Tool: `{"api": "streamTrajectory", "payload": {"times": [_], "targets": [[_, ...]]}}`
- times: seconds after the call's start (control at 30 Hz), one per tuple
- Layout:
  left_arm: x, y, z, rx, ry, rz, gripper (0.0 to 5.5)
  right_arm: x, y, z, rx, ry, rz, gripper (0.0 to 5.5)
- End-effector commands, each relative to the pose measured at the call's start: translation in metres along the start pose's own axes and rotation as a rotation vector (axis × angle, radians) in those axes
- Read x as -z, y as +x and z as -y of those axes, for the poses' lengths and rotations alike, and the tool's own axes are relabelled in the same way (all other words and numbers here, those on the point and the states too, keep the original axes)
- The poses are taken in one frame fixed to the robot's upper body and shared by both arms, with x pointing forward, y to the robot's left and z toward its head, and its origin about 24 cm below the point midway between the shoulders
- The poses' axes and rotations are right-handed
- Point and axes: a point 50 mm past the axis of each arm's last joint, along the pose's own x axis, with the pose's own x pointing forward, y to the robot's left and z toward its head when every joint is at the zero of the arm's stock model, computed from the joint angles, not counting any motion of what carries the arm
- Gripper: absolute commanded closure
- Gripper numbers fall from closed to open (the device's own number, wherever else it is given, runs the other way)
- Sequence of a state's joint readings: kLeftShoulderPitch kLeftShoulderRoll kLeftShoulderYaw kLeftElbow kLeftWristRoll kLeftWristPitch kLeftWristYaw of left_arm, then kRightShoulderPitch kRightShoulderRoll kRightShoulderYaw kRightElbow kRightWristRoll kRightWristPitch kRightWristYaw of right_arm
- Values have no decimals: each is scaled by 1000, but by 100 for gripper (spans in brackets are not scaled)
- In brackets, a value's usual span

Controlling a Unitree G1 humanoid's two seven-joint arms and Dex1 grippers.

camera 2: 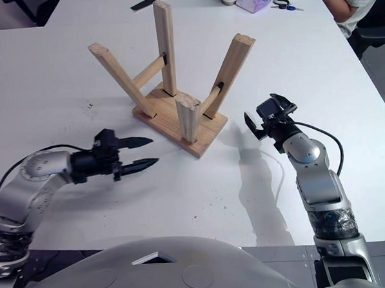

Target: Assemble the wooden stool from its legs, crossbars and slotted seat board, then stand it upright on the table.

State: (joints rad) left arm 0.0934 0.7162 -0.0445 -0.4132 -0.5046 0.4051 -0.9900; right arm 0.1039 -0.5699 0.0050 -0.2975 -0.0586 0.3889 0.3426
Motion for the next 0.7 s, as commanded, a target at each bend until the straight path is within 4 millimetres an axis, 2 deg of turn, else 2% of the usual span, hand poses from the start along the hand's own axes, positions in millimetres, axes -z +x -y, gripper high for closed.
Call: {"api": "streamTrajectory", "payload": {"times": [0.03, 0.1, 0.23, 0.3, 0.37, 0.47, 0.53, 0.6, 0.7], "targets": [[15, -23, -52, -292, 2, -42, 278, 1, -16, -16, -92, 17, -13, 108], [22, -31, -84, -492, 23, -38, 278, 4, -19, -22, -137, 6, -28, 108], [37, -44, -118, -717, 68, -51, 278, 2, -14, -23, -184, -24, -30, 108], [40, -36, -130, -755, 101, -48, 278, 1, -14, -26, -207, -32, -30, 108], [40, -15, -141, -758, 141, -48, 278, 2, -15, -28, -229, -50, -37, 108], [41, 17, -144, -683, 246, -92, 278, 3, -12, -31, -274, -75, -46, 108], [43, 31, -143, -629, 317, -136, 278, 3, -13, -36, -320, -87, -48, 108], [52, 39, -140, -560, 377, -226, 278, 2, -13, -39, -341, -95, -47, 108], [73, 35, -133, -479, 432, -379, 278, -1, -8, -40, -358, -106, -34, 108]]}}
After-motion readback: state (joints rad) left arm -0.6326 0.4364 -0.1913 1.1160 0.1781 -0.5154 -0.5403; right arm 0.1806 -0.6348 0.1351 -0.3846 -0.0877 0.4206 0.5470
